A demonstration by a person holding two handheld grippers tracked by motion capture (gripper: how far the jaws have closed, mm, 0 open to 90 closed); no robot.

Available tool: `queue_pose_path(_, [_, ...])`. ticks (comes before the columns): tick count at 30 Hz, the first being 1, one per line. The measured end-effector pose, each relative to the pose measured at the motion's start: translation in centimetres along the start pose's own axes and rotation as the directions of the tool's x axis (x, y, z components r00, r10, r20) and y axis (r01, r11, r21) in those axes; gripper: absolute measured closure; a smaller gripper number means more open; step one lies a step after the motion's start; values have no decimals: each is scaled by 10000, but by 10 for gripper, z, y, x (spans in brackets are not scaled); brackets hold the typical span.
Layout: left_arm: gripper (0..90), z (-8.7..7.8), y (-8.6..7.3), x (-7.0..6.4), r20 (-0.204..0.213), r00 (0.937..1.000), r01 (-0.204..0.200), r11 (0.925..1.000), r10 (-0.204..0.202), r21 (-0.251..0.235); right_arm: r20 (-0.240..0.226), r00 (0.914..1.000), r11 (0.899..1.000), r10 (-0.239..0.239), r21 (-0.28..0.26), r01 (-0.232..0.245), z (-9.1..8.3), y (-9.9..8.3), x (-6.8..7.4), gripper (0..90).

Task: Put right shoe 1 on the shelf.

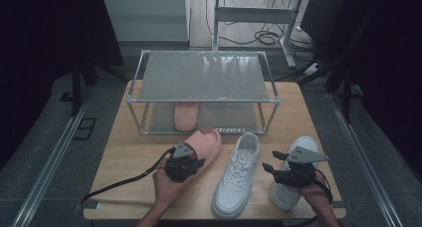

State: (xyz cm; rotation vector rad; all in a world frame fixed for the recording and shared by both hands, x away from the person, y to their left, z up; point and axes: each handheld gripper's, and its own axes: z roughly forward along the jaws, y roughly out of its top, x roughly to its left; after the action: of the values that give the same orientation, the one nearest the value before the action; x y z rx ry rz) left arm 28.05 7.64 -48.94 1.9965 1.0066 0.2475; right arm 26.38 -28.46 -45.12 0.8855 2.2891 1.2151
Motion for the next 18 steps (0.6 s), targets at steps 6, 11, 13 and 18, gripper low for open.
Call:
queue_pose_path(6, [834, -2, 16, -8, 138, 9998, -171, 9992, 176, -365, 5, 10000, 10000, -16, -56, 16, -2, 0, 0, 426])
queue_pose_path(11, [835, 4, 25, -6, 148, 9998, -113, 9991, 119, -414, 28, 10000, 9999, 15, -104, -14, -3, 1, -1, 426])
queue_pose_path(13, [831, 8, 30, -8, 290, 9995, -122, 9992, 133, -375, 22, 10000, 10000, 4, -85, -4, -2, 1, -1, 426])
queue_pose_path(18, [833, 16, 39, -15, 414, 9985, -331, 9990, 344, -315, 5, 10000, 10000, -46, -72, 46, -2, 1, 0, 426])
